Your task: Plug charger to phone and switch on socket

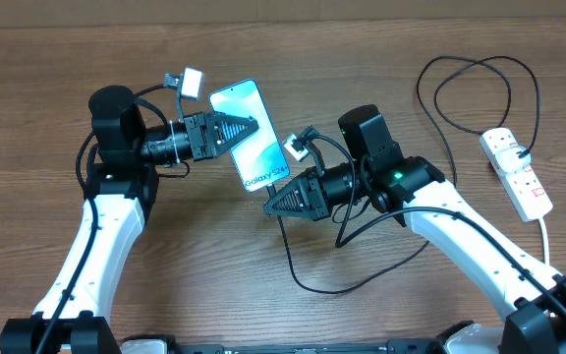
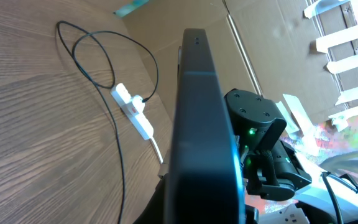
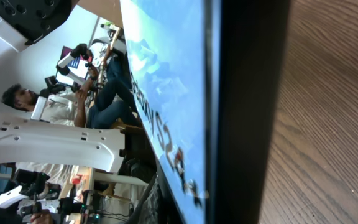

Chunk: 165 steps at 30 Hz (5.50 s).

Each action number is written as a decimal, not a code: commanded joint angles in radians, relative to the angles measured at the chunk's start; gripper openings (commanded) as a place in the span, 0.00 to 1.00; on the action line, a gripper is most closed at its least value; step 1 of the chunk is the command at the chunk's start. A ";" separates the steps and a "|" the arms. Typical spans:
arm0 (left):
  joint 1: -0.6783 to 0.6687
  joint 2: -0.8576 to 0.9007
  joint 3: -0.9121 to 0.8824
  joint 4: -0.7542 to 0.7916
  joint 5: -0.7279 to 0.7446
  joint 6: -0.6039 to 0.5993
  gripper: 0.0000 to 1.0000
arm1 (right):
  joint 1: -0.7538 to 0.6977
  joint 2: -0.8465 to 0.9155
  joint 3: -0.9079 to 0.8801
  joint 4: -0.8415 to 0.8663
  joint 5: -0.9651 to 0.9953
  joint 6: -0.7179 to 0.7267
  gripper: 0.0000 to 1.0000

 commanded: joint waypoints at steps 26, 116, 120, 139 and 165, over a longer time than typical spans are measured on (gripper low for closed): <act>-0.055 -0.002 0.017 -0.009 0.240 0.041 0.04 | -0.006 -0.001 0.049 0.095 0.037 0.034 0.04; -0.159 0.433 0.041 -0.819 -0.661 0.729 0.04 | -0.303 -0.001 0.097 -0.408 0.558 0.023 1.00; -0.136 0.433 0.041 -0.811 -0.670 0.729 0.05 | -0.303 -0.001 0.097 -0.408 0.560 0.023 1.00; -0.130 0.433 0.040 -0.811 -0.786 0.692 0.11 | -0.303 -0.001 0.097 -0.408 0.560 0.023 1.00; -0.131 0.433 0.040 -0.812 -0.842 0.690 0.48 | -0.303 -0.001 0.097 -0.389 0.607 0.023 1.00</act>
